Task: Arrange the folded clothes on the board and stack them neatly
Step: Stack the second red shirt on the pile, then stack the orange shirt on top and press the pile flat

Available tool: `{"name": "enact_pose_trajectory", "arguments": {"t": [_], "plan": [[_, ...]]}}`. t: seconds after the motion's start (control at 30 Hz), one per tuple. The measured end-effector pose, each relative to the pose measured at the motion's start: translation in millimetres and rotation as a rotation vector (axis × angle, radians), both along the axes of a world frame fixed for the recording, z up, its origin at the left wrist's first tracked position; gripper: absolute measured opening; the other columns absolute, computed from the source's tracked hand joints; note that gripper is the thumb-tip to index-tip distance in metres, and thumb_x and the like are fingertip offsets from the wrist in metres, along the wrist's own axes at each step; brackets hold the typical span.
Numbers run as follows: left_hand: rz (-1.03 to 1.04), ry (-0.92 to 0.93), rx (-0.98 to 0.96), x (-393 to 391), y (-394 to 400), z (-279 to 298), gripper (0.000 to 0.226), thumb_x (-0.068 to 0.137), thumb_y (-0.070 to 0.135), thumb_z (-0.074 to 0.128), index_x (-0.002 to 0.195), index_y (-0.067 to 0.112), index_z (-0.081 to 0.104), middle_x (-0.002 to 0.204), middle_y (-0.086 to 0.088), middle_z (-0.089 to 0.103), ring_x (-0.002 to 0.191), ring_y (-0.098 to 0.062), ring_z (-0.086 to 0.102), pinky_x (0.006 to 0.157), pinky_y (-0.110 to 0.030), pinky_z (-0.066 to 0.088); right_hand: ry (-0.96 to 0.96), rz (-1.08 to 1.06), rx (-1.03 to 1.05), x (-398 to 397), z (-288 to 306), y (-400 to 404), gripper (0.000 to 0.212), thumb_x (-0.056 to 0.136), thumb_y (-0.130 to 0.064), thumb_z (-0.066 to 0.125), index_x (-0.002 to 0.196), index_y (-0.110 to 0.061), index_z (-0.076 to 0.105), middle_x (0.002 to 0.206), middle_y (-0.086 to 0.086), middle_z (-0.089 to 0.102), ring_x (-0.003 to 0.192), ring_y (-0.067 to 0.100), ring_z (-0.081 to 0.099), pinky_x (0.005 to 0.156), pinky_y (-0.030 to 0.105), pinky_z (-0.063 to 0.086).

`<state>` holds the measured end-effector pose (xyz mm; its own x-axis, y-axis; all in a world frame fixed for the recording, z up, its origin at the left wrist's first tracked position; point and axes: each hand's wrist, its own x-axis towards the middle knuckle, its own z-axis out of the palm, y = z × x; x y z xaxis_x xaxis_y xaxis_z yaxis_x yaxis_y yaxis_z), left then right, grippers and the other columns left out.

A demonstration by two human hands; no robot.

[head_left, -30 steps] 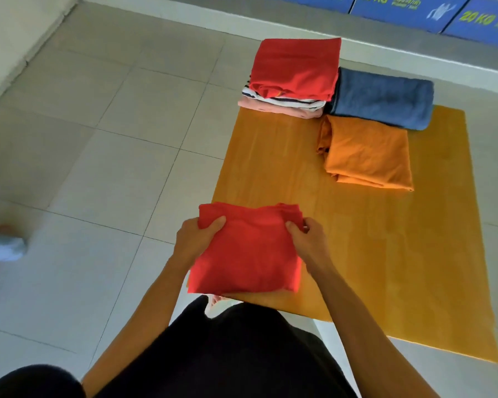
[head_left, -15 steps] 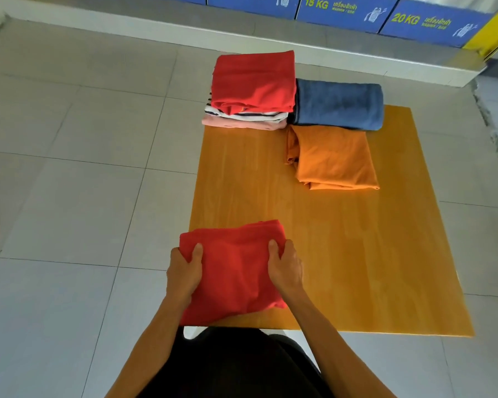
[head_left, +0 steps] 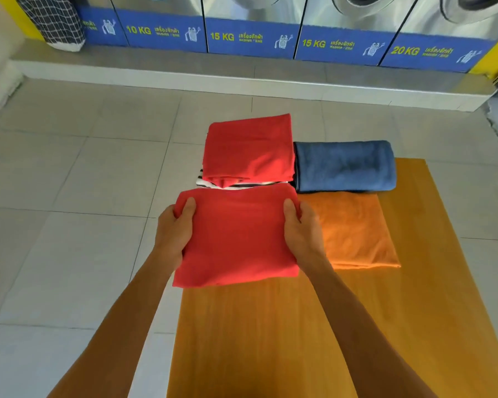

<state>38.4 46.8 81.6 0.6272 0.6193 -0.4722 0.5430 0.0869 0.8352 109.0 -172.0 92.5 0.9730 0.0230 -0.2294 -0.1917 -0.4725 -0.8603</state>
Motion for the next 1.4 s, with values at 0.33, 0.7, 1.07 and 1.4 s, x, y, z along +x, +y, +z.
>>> {"name": "enact_pose_trajectory", "arguments": {"t": [0.33, 0.7, 1.07, 1.4], "plan": [[0.005, -0.174, 0.023, 208.4, 62.8, 56.9, 0.049, 0.094, 0.048, 0.051, 0.127, 0.013, 0.058, 0.111, -0.003, 0.067, 0.099, -0.021, 0.064, 0.087, -0.039, 0.052, -0.083, -0.01, 0.046, 220.6, 37.7, 65.5, 0.03, 0.103, -0.037, 0.046, 0.085, -0.014, 0.054, 0.071, -0.004, 0.05, 0.066, 0.015, 0.048, 0.052, 0.027, 0.033], [-0.004, 0.092, 0.086, 257.3, 71.0, -51.0, 0.062, 0.091, 0.051, 0.055, 0.13, 0.003, 0.053, 0.123, -0.017, 0.061, 0.108, -0.036, 0.06, 0.092, -0.043, 0.049, 0.123, -0.033, -0.078, 250.4, -56.8, 60.4, 0.037, 0.101, -0.04, 0.048, 0.104, -0.005, 0.06, 0.1, 0.011, 0.062, 0.09, 0.029, 0.059, 0.075, 0.036, 0.047], [0.006, 0.094, 0.239, 258.4, 69.4, -54.8, 0.057, 0.094, 0.05, 0.05, 0.129, 0.005, 0.052, 0.123, -0.013, 0.059, 0.101, -0.029, 0.056, 0.08, -0.036, 0.042, 0.121, -0.067, -0.048, 246.9, -55.1, 67.2, 0.036, 0.101, -0.037, 0.049, 0.109, -0.004, 0.061, 0.102, 0.01, 0.062, 0.084, 0.024, 0.056, 0.066, 0.031, 0.04], [0.009, 0.075, 0.356, 198.7, 42.3, -13.4, 0.054, 0.096, 0.039, 0.047, 0.143, 0.013, 0.04, 0.142, -0.009, 0.049, 0.123, -0.028, 0.05, 0.085, -0.031, 0.035, 0.04, -0.035, -0.06, 206.7, -18.0, 30.5, 0.026, 0.096, -0.033, 0.056, 0.111, -0.014, 0.065, 0.098, -0.003, 0.069, 0.091, 0.017, 0.064, 0.076, 0.032, 0.051]]}}
